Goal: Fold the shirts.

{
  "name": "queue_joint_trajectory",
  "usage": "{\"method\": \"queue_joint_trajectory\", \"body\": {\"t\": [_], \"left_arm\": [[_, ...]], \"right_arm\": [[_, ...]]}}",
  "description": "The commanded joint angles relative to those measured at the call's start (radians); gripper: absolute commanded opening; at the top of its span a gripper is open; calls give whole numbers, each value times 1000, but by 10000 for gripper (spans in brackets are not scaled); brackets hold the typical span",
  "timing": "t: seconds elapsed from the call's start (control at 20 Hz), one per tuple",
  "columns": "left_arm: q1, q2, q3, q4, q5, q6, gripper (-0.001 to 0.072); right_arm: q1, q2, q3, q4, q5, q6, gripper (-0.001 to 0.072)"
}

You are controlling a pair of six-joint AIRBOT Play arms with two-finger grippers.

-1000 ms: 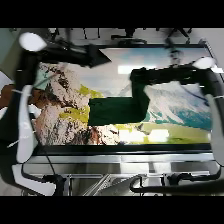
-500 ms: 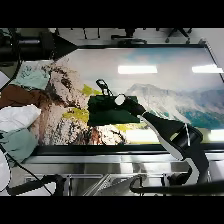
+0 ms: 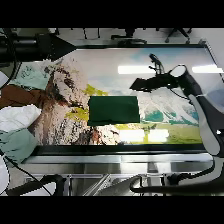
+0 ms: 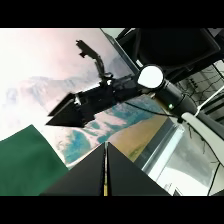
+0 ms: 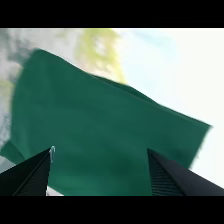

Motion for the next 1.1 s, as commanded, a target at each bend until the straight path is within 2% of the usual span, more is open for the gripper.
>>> {"method": "queue_joint_trajectory", "body": {"t": [0.0, 0.35, 0.45, 0.5, 0.55, 0.6, 0.75, 0.85, 1.05], "left_arm": [[1, 0, 3, 2, -2, 5, 16], [0, 0, 3, 1, -10, 4, 16], [0, 0, 3, 1, -15, 4, 17], [0, 0, 3, 1, -23, 4, 16], [0, 0, 3, 2, -30, 4, 16], [0, 0, 3, 2, -35, 4, 16], [-1, 0, 3, 2, -35, 4, 17], [-2, 0, 3, 2, -39, 5, 17], [-3, 0, 3, 2, -70, 80, 16]], "right_arm": [[-115, -32, -40, -67, 147, 18, 650], [-14, -232, -43, -7, 129, -39, 650], [11, -265, -43, 43, 129, -88, 633], [16, -275, -42, 93, 129, -130, 534], [16, -277, -41, 149, 129, -175, 316], [9, -273, -34, 189, 129, -219, 27], [-65, -208, 2, 168, 92, -211, 17], [-184, -123, 2, 106, 56, -164, 17], [-482, 39, -13, -135, 63, -9, 17]]}}
